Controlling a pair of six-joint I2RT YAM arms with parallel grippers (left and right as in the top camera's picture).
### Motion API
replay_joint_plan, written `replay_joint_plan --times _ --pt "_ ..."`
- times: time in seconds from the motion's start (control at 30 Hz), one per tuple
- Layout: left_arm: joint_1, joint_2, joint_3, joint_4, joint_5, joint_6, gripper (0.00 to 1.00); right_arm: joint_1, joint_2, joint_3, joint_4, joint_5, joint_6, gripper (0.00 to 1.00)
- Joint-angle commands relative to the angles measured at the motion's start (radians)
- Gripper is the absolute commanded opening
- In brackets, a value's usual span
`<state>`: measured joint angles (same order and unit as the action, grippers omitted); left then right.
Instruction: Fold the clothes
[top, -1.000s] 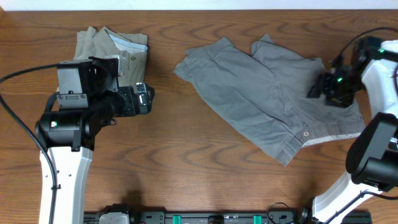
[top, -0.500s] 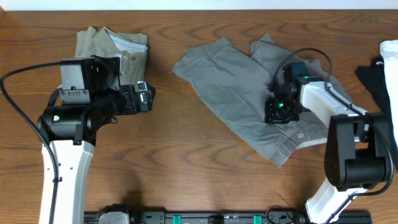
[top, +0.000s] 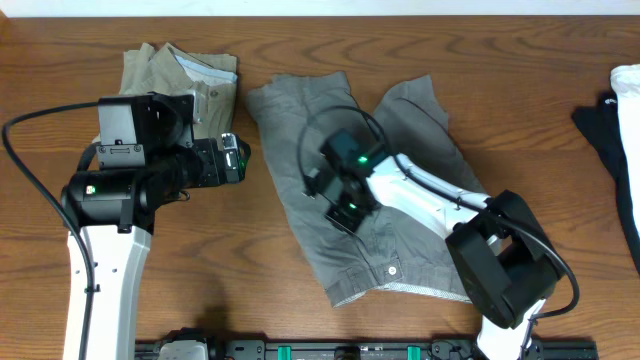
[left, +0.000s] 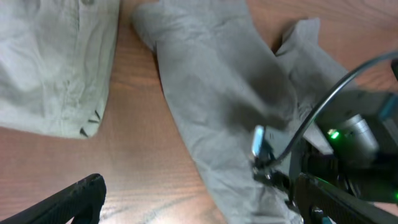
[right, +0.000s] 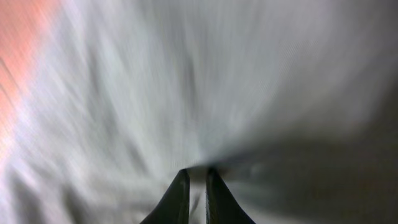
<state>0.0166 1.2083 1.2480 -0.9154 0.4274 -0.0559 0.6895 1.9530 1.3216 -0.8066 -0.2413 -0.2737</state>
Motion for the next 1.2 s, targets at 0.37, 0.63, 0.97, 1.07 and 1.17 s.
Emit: replay_joint_plan --times 0.37,0.63,0.97,1.07,1.17 --pt "-0.137 0.082 -0.063 -0.017 0.014 -0.009 0.72 -0.478 0.001 0.285 -0.009 0.089 0.423 0.50" --pt "-0.309 0.360 -0.101 0.032 -0.042 -0.009 0.43 -0.726 0.017 0.284 -0.125 0.020 0.417 0.60" --pt "-0.349 0.693 -0.101 0.096 -0.121 -0.011 0.24 -0.840 0.023 0.169 -0.113 0.012 0.354 0.72" --pt "-0.348 0.752 -0.101 0.097 -0.217 -0.085 0.19 -0.854 0.029 0.112 -0.041 -0.016 0.354 0.73" --pt "-0.325 0.769 -0.101 0.054 -0.407 -0.302 0.11 -0.855 0.029 0.058 0.051 -0.037 0.354 0.75"
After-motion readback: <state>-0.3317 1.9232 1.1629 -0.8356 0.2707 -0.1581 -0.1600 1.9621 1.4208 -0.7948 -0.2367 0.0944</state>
